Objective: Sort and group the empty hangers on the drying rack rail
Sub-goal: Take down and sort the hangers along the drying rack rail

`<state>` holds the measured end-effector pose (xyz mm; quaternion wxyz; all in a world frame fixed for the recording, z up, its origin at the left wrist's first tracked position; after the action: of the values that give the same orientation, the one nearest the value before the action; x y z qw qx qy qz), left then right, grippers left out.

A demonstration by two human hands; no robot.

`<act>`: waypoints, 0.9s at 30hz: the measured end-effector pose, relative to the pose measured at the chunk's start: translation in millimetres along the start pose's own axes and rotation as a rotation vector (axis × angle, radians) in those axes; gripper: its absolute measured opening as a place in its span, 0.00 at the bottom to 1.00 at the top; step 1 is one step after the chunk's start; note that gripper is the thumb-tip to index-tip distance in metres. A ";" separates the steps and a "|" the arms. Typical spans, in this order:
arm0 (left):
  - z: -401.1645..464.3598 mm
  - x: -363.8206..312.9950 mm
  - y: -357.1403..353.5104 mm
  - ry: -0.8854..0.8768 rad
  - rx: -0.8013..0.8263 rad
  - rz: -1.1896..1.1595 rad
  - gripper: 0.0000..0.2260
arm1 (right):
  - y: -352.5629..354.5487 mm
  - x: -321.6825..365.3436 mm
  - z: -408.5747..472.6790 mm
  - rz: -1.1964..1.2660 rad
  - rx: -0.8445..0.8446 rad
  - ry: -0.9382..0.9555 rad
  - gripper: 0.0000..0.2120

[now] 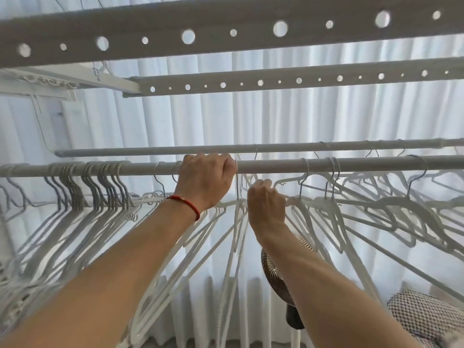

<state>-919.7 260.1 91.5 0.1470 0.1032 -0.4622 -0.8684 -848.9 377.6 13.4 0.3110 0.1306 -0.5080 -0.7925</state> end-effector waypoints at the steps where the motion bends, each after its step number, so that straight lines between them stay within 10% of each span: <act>1: -0.7 0.2 0.0 -0.005 -0.002 0.001 0.21 | 1.3 1.6 2.5 0.041 -0.002 0.008 0.09; 16: -11.0 9.3 -0.9 -0.123 0.028 -0.095 0.18 | -18.7 -5.8 -42.6 0.194 0.231 -0.018 0.13; 27: -101.8 -39.9 23.9 -0.311 -0.303 -0.532 0.08 | 127.5 -24.0 -162.2 -0.137 0.053 0.024 0.09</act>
<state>-846.4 182.8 57.0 -0.1430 0.0636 -0.3018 -0.9404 -699.6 238.2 50.8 0.2587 0.1826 -0.5151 -0.7965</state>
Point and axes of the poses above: each hand's wrist, its own z-axis towards the middle knuckle, its own y-axis out of the back of the hand, x = y × z, the point moved 2 cm from there along z, towards the middle knuckle, and after that the axes turned 15 degrees about x, right-handed, at the moved point
